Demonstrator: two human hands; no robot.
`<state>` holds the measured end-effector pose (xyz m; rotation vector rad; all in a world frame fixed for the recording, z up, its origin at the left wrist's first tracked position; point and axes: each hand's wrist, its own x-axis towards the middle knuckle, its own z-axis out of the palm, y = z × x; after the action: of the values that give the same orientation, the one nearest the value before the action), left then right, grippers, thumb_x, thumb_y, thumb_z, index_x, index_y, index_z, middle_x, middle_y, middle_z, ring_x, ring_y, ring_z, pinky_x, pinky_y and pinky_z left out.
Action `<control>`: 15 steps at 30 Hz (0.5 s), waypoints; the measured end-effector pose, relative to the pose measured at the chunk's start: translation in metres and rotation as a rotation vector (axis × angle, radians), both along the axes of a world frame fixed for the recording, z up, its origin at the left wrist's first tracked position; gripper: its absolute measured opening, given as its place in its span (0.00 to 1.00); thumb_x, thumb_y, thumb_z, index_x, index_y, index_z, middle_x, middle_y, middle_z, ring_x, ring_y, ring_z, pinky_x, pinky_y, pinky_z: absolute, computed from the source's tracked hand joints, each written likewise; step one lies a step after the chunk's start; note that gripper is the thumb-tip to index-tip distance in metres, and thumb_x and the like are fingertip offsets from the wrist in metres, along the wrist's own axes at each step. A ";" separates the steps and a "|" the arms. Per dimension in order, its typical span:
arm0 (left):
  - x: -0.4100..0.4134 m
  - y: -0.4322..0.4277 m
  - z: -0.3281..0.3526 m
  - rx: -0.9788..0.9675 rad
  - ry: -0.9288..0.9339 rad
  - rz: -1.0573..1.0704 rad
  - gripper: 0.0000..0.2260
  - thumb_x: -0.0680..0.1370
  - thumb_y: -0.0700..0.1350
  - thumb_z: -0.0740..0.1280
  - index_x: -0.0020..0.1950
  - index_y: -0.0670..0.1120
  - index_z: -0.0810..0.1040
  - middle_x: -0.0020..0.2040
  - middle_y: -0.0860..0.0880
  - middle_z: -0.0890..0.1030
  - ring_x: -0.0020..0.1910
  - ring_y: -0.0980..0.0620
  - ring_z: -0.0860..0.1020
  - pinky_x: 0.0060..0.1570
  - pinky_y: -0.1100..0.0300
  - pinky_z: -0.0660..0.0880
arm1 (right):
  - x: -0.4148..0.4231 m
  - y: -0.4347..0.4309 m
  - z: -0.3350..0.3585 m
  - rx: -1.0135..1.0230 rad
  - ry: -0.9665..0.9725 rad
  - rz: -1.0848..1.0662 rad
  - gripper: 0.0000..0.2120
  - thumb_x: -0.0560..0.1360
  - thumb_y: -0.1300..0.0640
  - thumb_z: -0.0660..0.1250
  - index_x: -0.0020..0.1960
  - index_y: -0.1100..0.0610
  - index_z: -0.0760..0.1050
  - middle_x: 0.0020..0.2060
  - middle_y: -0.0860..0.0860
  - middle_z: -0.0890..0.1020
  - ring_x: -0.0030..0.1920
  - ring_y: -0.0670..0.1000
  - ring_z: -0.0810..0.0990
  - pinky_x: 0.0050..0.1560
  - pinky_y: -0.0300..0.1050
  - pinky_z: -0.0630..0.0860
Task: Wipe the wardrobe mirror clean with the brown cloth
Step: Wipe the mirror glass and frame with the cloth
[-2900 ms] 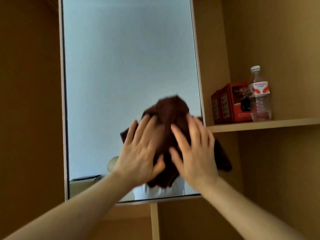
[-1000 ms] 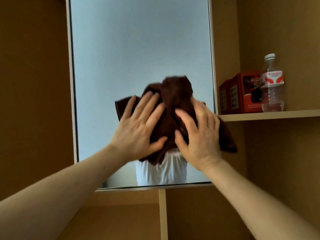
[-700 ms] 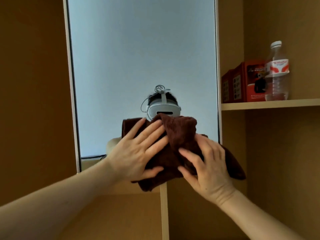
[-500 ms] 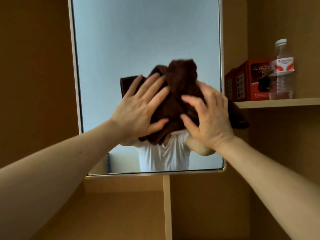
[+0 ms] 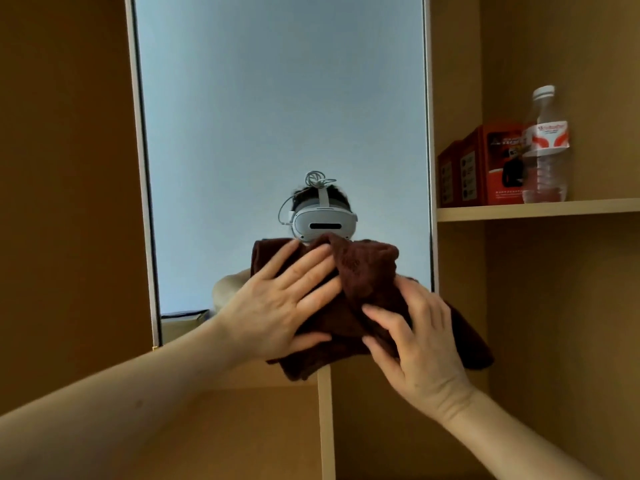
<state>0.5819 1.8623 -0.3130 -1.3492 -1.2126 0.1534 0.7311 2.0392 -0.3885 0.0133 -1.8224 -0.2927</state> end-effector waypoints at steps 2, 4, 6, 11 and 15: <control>0.001 0.002 0.027 0.063 -0.008 0.004 0.33 0.78 0.62 0.59 0.74 0.41 0.64 0.73 0.37 0.66 0.75 0.40 0.59 0.72 0.39 0.56 | 0.000 0.001 0.039 0.036 0.030 0.018 0.18 0.75 0.48 0.62 0.63 0.51 0.66 0.67 0.59 0.65 0.66 0.60 0.66 0.68 0.57 0.62; 0.003 0.005 0.059 0.161 -0.029 0.021 0.32 0.77 0.61 0.59 0.72 0.39 0.67 0.71 0.36 0.67 0.73 0.38 0.62 0.71 0.39 0.57 | -0.003 0.001 0.082 0.056 0.094 0.013 0.18 0.74 0.50 0.63 0.62 0.52 0.67 0.66 0.60 0.66 0.65 0.61 0.67 0.66 0.58 0.63; 0.009 0.008 0.084 0.238 -0.072 0.040 0.32 0.77 0.61 0.58 0.72 0.39 0.67 0.72 0.36 0.67 0.73 0.37 0.63 0.71 0.39 0.57 | -0.008 -0.002 0.117 0.032 0.142 -0.011 0.19 0.73 0.52 0.64 0.62 0.54 0.69 0.66 0.62 0.68 0.66 0.62 0.67 0.66 0.58 0.63; 0.013 0.012 0.074 0.300 -0.132 0.032 0.32 0.77 0.60 0.59 0.73 0.39 0.65 0.73 0.37 0.64 0.74 0.38 0.60 0.71 0.38 0.56 | -0.018 -0.010 0.109 -0.053 0.224 -0.005 0.19 0.73 0.55 0.64 0.63 0.55 0.70 0.69 0.60 0.66 0.69 0.61 0.63 0.68 0.58 0.60; 0.006 0.002 0.011 0.142 -0.078 0.021 0.33 0.76 0.61 0.61 0.74 0.40 0.64 0.74 0.37 0.63 0.75 0.39 0.58 0.71 0.36 0.56 | -0.018 -0.009 0.021 -0.070 0.165 0.028 0.20 0.74 0.53 0.63 0.66 0.51 0.66 0.70 0.58 0.62 0.71 0.60 0.60 0.71 0.58 0.57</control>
<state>0.5875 1.8644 -0.3016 -1.2282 -1.2792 0.0286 0.7129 2.0302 -0.3673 -0.0334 -1.6665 -0.2043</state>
